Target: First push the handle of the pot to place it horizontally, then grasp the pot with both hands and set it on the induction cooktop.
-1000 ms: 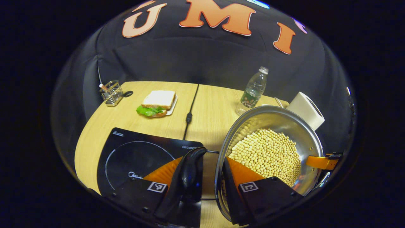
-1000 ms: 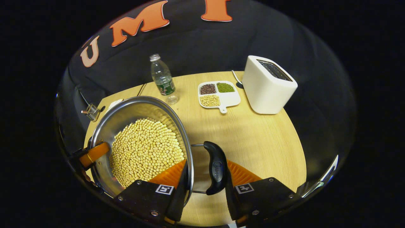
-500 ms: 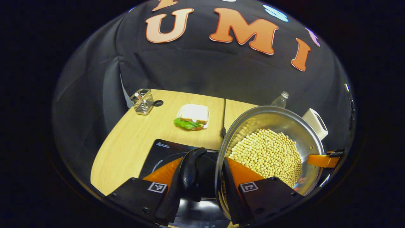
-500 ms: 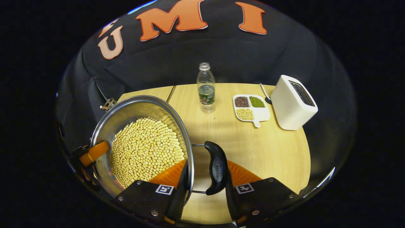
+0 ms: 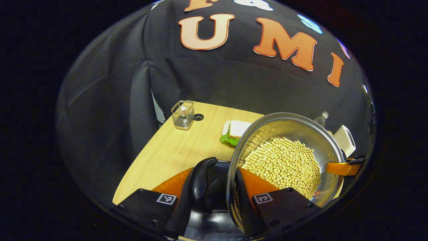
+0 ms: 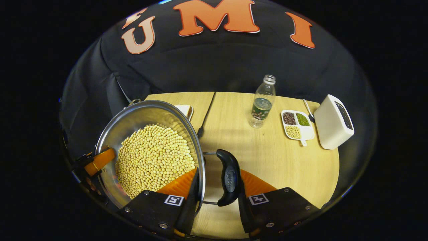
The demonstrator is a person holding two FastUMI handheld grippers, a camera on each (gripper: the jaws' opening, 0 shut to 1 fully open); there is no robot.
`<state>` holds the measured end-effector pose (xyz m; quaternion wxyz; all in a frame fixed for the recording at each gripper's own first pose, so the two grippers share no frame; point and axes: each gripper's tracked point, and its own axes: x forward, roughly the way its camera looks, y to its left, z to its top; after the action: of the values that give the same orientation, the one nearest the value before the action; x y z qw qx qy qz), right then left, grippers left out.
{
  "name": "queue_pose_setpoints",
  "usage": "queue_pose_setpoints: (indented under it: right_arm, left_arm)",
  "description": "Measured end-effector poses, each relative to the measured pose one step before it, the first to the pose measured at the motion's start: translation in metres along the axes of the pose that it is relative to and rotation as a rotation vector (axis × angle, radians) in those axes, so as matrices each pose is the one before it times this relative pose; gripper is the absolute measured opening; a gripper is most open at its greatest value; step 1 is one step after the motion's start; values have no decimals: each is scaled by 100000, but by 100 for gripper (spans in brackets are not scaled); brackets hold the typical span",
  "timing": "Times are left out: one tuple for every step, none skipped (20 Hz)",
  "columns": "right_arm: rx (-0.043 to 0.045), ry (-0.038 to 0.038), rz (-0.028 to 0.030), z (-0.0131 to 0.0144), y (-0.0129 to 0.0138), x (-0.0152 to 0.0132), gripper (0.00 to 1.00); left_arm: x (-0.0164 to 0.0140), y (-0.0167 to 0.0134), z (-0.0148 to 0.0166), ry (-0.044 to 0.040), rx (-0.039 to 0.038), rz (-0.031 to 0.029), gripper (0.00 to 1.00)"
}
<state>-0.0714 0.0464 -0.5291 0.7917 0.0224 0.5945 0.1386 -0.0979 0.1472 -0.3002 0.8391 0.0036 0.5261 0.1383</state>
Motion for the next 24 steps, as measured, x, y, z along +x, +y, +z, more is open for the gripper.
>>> queue_pose_setpoints:
  right_arm:
    - [-549, 10, 397, 39, -24, 229, 56]
    - [-580, 461, 296, -304, -31, 118, 56]
    - [-637, 541, 150, 22, -179, -23, 56]
    - [-603, 886, 58, 145, -135, -151, 52]
    - [-525, 654, -32, 313, -228, -114, 56]
    - [-422, 964, -136, 223, -102, -189, 56]
    - [-649, 811, -209, 284, -168, -57, 56]
    - [-180, 728, -266, 252, -81, -184, 57]
    - [-136, 678, -87, 231, -52, -116, 57]
    - [96, 574, -111, -143, 179, 140, 57]
    - [-186, 556, -329, -34, 46, 101, 57]
    - [-64, 676, -472, -122, 19, -106, 57]
    - [113, 618, -295, 97, -43, -154, 57]
    - [485, 1134, -114, 76, -109, -148, 57]
    - [136, 714, -100, 198, -25, -213, 57]
    - [-148, 858, -225, -29, -59, 144, 57]
    - [-137, 357, -306, 144, 34, 11, 57]
    - [71, 304, -241, -26, -14, -64, 57]
    - [89, 494, -149, -62, -78, -65, 57]
    - [421, 338, -84, 9, 14, 43, 57]
    - [125, 236, -75, -127, 102, -8, 57]
    - [110, -94, -116, -14, -47, 0, 57]
    - [171, 214, -141, 25, -74, -35, 57]
    - [154, 199, -130, 223, -80, -71, 57]
  left_arm:
    - [-197, 49, -199, 65, -710, 450, 67]
    - [-384, 199, -181, 723, -395, 408, 69]
    - [-259, 68, -198, 220, -685, 329, 67]
    - [115, -168, -328, 938, -1002, 148, 69]
    - [479, -47, -434, 877, -940, 10, 68]
    - [657, -94, -369, 1079, -898, -60, 69]
    - [99, 96, -202, 868, -755, 7, 69]
    - [-53, 117, -20, 907, -479, 4, 70]
    - [39, -47, 33, 637, -125, -32, 68]
    - [52, 43, 44, 447, 211, -146, 69]
    - [128, 293, 71, 681, -270, 1, 69]
    - [84, 86, 92, 693, -624, -43, 70]
    - [-31, 17, -5, 1322, -597, -31, 69]
    - [65, 139, 109, 563, -354, -91, 69]
    - [-201, -1, -65, 1852, 61, 25, 70]
    - [-25, -32, -51, 987, 227, 31, 70]
    - [80, -33, 196, 718, -91, -104, 70]
    - [-53, 124, -3, 807, -239, -145, 70]
    - [-92, 24, 252, 367, -216, -119, 70]
    - [89, 24, 95, 305, 229, -202, 69]
    - [47, -26, 215, 132, 355, -200, 70]
    - [117, -82, -124, 331, 374, -235, 70]
    - [-11, -26, 45, 255, 210, -198, 70]
    - [110, 68, 20, 270, 283, -146, 69]
